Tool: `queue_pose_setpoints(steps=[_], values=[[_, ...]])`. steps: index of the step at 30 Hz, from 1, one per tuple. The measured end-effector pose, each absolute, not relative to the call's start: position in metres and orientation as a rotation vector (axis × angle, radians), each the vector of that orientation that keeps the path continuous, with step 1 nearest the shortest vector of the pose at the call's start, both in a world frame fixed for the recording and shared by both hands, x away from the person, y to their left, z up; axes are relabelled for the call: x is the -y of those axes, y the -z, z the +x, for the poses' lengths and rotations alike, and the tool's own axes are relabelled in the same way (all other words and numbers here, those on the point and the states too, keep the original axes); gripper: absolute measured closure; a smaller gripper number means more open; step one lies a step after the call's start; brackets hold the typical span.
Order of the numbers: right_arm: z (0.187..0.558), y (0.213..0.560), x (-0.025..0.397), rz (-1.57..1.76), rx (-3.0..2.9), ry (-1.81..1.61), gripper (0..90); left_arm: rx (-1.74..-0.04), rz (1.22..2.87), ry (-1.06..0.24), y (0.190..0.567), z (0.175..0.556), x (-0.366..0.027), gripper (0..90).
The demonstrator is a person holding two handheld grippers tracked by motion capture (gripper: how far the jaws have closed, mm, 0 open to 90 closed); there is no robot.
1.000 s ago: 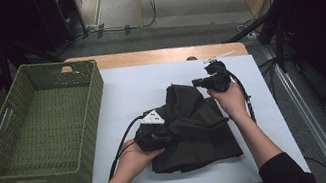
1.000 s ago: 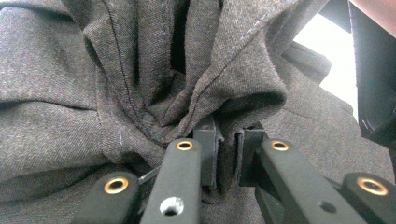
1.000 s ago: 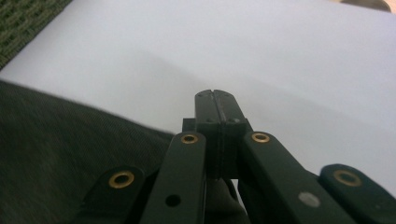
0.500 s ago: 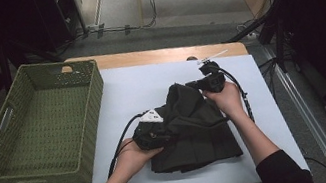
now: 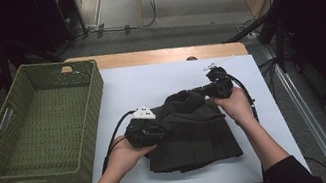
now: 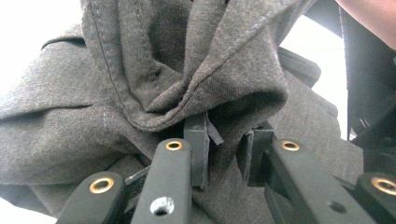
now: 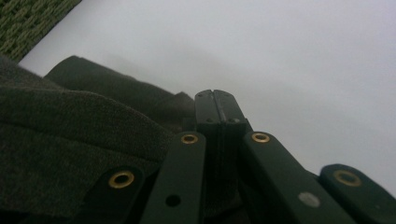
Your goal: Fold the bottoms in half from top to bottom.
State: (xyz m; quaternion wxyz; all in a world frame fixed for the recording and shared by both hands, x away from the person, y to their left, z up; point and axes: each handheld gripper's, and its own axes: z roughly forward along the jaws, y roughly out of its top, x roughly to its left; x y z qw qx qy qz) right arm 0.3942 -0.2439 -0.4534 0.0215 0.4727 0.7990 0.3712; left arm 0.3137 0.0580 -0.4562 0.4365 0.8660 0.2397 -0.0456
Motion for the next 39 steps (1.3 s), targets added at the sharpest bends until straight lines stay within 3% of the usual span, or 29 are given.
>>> queue_pose_setpoints(steps=[18,28,36,39], values=[[0.362,0.45,0.239,1.343,-2.541,-1.173,87.3,-0.575,2.169,0.125,0.451,0.312,-0.065,73.8],[0.335,0.441,0.243,1.258,-2.568,-1.25,79.8,-0.554,2.202,0.121,0.455,0.309,-0.059,78.1],[0.314,0.435,0.233,1.181,-2.592,-1.279,52.9,-0.544,2.214,0.121,0.458,0.308,-0.058,75.7],[0.308,0.435,0.229,1.185,-2.601,-1.274,47.2,-0.551,2.217,0.125,0.458,0.308,-0.058,72.5]])
